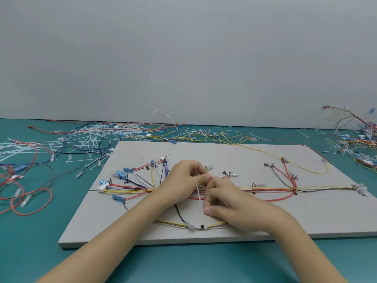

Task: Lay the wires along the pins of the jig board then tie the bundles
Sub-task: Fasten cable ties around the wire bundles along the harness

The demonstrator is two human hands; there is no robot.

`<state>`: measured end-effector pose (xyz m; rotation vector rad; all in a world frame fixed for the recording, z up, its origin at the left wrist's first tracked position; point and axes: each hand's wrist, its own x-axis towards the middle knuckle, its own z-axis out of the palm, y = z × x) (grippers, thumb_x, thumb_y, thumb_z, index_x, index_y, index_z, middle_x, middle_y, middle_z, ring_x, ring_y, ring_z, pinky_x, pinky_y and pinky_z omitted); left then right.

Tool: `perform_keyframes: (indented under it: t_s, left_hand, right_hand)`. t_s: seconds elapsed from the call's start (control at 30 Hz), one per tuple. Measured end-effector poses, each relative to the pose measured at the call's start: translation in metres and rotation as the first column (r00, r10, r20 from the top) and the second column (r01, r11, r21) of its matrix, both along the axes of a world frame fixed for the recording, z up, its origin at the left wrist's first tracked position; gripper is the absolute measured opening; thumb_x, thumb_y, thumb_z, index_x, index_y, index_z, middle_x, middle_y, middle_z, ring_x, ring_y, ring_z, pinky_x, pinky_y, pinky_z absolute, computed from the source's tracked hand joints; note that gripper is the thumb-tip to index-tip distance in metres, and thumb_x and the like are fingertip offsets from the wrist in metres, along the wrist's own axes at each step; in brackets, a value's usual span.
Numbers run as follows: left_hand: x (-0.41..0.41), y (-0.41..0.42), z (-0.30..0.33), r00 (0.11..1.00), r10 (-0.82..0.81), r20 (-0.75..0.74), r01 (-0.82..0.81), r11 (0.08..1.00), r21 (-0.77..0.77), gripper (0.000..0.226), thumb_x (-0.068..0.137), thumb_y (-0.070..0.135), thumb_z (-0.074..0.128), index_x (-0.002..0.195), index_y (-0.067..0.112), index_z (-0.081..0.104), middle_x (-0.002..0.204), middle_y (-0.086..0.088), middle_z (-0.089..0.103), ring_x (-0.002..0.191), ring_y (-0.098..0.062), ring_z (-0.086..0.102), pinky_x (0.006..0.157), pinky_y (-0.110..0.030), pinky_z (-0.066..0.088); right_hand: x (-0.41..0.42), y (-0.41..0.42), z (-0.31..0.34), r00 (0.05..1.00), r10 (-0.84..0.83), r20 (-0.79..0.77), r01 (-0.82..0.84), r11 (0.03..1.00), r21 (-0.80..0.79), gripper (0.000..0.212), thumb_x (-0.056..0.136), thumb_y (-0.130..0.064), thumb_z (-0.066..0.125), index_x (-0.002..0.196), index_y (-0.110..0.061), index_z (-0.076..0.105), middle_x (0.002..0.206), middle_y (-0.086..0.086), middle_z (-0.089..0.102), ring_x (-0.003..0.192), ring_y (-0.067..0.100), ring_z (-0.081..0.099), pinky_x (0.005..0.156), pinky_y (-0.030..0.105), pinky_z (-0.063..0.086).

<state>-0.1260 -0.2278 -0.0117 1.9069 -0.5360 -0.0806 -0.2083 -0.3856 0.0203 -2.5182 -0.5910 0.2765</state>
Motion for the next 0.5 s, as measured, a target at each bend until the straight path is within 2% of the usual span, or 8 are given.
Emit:
perform_keyframes:
  t_s: [0.07, 0.17, 0.27, 0.33, 0.43, 0.5]
  left_hand:
    - [0.000, -0.001, -0.001, 1.000, -0.001, 0.000, 0.001, 1.000, -0.010, 0.013, 0.089, 0.015, 0.068, 0.087, 0.002, 0.068, 0.085, -0.030, 0.067, 0.085, -0.045, 0.064, 0.083, -0.057, 0.051]
    - [0.000, -0.001, -0.001, 1.000, 0.005, 0.012, -0.005, 1.000, -0.012, 0.015, 0.090, 0.014, 0.067, 0.087, 0.000, 0.066, 0.086, -0.033, 0.065, 0.085, -0.047, 0.062, 0.082, -0.058, 0.050]
    - [-0.001, -0.001, 0.000, 1.000, 0.013, 0.020, -0.013, 1.000, -0.016, 0.014, 0.091, 0.014, 0.066, 0.087, 0.001, 0.064, 0.086, -0.032, 0.065, 0.084, -0.047, 0.062, 0.082, -0.058, 0.049]
    - [-0.002, -0.001, 0.000, 0.999, 0.015, 0.031, -0.015, 1.000, -0.001, 0.014, 0.091, 0.015, 0.065, 0.086, 0.003, 0.064, 0.086, -0.030, 0.065, 0.083, -0.045, 0.062, 0.082, -0.057, 0.049]
    - [-0.004, 0.000, 0.001, 0.999, 0.008, 0.040, -0.008, 1.000, 0.010, 0.013, 0.092, 0.016, 0.064, 0.086, 0.005, 0.063, 0.078, -0.014, 0.069, 0.082, -0.037, 0.064, 0.082, -0.052, 0.051]
    - [-0.006, 0.001, 0.002, 0.999, -0.003, 0.042, 0.002, 1.000, 0.020, 0.013, 0.093, 0.016, 0.062, 0.086, 0.005, 0.062, 0.076, -0.003, 0.068, 0.078, -0.026, 0.065, 0.083, -0.049, 0.051]
  right_hand:
    - [0.000, 0.000, 0.000, 1.000, -0.011, 0.013, 0.011, 0.998, 0.063, 0.008, 0.097, -0.022, 0.056, 0.089, -0.022, 0.057, 0.102, -0.008, 0.044, 0.093, 0.000, 0.041, 0.082, 0.013, 0.032]
    - [0.003, -0.003, -0.001, 0.995, -0.096, -0.013, 0.096, 0.971, 0.220, 0.011, 0.098, -0.021, 0.054, 0.087, -0.022, 0.055, 0.087, -0.007, 0.045, 0.070, 0.006, 0.041, 0.068, 0.018, 0.034]
    - [0.007, -0.005, -0.004, 0.985, -0.150, -0.081, 0.168, 0.933, 0.318, 0.015, 0.098, -0.018, 0.053, 0.084, -0.021, 0.055, 0.075, -0.003, 0.052, 0.063, 0.012, 0.043, 0.062, 0.026, 0.037]
    - [0.008, -0.005, -0.006, 0.980, -0.147, -0.131, 0.187, 0.904, 0.385, 0.014, 0.097, -0.013, 0.054, 0.084, -0.017, 0.056, 0.076, 0.001, 0.059, 0.058, 0.012, 0.048, 0.058, 0.024, 0.041]
    - [0.010, -0.003, -0.009, 0.974, -0.176, -0.145, 0.224, 0.864, 0.451, 0.011, 0.091, -0.005, 0.063, 0.082, -0.012, 0.063, 0.067, 0.001, 0.064, 0.055, 0.012, 0.057, 0.052, 0.020, 0.045]
    - [0.012, -0.002, -0.011, 0.965, -0.202, -0.165, 0.259, 0.825, 0.502, 0.009, 0.085, 0.001, 0.067, 0.084, -0.008, 0.068, 0.065, 0.008, 0.066, 0.055, 0.016, 0.061, 0.051, 0.024, 0.049]
